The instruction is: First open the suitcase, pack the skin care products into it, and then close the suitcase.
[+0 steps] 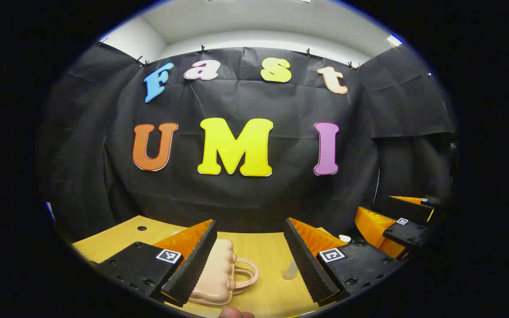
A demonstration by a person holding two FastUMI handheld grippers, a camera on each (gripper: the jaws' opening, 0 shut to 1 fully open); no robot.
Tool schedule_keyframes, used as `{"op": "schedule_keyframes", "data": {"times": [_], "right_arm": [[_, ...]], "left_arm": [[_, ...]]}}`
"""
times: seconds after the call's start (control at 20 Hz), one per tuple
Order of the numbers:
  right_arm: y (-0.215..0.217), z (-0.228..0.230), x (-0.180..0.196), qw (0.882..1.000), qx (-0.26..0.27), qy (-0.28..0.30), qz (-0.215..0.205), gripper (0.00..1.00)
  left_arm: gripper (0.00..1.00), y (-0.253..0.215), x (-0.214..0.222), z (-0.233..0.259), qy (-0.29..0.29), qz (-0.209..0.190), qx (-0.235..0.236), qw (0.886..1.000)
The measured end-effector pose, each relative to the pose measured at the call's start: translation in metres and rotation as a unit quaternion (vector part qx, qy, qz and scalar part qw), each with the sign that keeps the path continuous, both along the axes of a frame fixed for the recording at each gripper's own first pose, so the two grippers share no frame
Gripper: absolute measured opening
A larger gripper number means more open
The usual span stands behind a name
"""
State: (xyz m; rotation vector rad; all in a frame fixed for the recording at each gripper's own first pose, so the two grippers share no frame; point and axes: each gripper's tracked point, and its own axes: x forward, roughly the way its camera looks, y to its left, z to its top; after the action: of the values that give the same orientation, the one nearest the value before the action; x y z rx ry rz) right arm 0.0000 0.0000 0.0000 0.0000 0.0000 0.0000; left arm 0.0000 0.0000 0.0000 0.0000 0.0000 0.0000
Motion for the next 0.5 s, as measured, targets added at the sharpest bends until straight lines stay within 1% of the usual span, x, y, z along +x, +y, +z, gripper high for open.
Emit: {"op": "schedule_keyframes", "data": {"times": [0.05,0.2,0.25,0.3,0.5], "right_arm": [[-0.002,-0.003,0.000,1.000,0.000,0.003,-0.001,0.80],[-0.008,-0.013,-0.001,1.000,0.005,0.018,-0.005,0.80],[-0.009,-0.014,-0.002,1.000,0.005,0.019,-0.006,0.80],[-0.010,-0.015,-0.001,1.000,0.003,0.020,-0.007,0.80],[-0.013,-0.018,-0.002,1.000,0.000,0.024,-0.004,0.80]], "left_arm": [[0.97,-0.003,0.002,0.000,0.001,0.000,0.000,1.000],[0.97,-0.004,0.004,-0.010,0.015,0.001,0.005,1.000],[1.00,-0.005,0.003,-0.012,0.019,0.001,0.003,1.000],[0.97,-0.006,0.003,-0.015,0.024,0.000,0.001,1.000],[0.97,-0.012,0.002,-0.018,0.028,-0.003,0.008,1.000]]}}
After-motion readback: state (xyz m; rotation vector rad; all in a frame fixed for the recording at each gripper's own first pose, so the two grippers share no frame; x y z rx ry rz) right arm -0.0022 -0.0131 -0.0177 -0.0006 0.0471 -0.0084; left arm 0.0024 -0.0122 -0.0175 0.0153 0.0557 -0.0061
